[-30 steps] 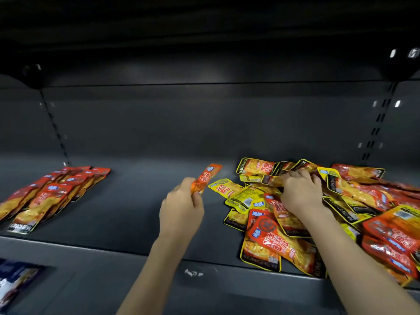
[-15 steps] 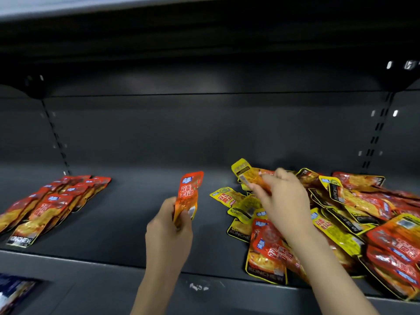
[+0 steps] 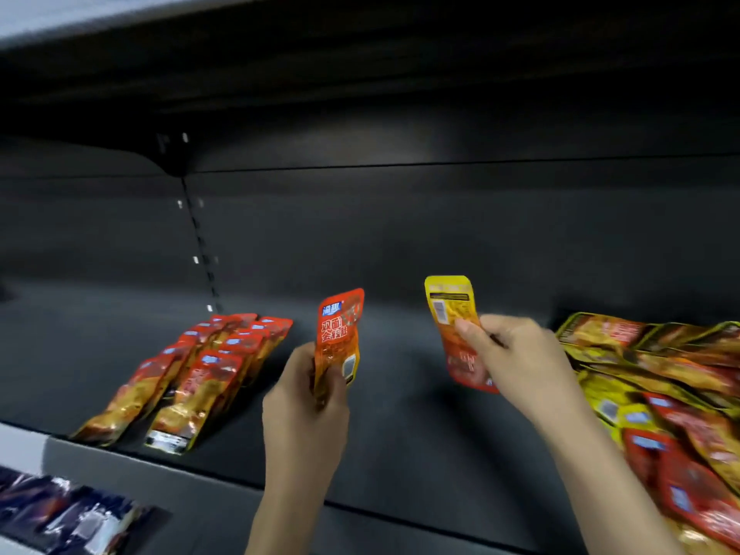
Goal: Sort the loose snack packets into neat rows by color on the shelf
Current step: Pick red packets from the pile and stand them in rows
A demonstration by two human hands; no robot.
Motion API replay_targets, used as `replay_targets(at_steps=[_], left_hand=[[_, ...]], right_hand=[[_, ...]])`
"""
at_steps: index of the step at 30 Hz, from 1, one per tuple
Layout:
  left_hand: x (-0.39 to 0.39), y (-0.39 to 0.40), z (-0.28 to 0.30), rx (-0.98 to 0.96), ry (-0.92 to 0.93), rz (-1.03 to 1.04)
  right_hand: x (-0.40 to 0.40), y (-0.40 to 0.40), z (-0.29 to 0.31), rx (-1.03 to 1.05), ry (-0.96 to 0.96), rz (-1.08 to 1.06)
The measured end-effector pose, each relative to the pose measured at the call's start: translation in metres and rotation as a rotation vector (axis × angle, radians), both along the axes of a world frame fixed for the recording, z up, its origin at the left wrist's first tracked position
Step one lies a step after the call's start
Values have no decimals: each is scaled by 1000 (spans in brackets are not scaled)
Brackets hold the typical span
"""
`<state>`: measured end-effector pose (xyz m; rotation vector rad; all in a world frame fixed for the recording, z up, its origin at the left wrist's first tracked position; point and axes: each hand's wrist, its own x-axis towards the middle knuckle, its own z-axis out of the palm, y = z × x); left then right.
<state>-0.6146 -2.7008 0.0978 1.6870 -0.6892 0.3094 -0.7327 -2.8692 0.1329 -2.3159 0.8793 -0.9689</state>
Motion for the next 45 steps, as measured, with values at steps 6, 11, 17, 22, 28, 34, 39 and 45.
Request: replay_targets(at_steps=[6,11,17,22,28,34,39,45], left_hand=[[98,38,8,-33,-22,17],[157,62,19,-103,81,-62],[196,84,30,-113,220,-158],[216,95,34,-172,552,-279],[231,109,38,-382,950,-757],[239,127,35,-615,1110,-970],[239,136,33,-598,1039,-879],[239,137,30,-426,889,-698]], right_hand=[[86,42,1,96,-106,11],[135,73,8,122,-170,-7],[176,103,8,126,-361,-53],[193,115,-5,169,-396,-92],[205,129,-9,172,-381,-79],[211,139,-13,173,-361,-47],[214,143,-14,175,-334,-34],[217,136,-18,196,-234,-60]])
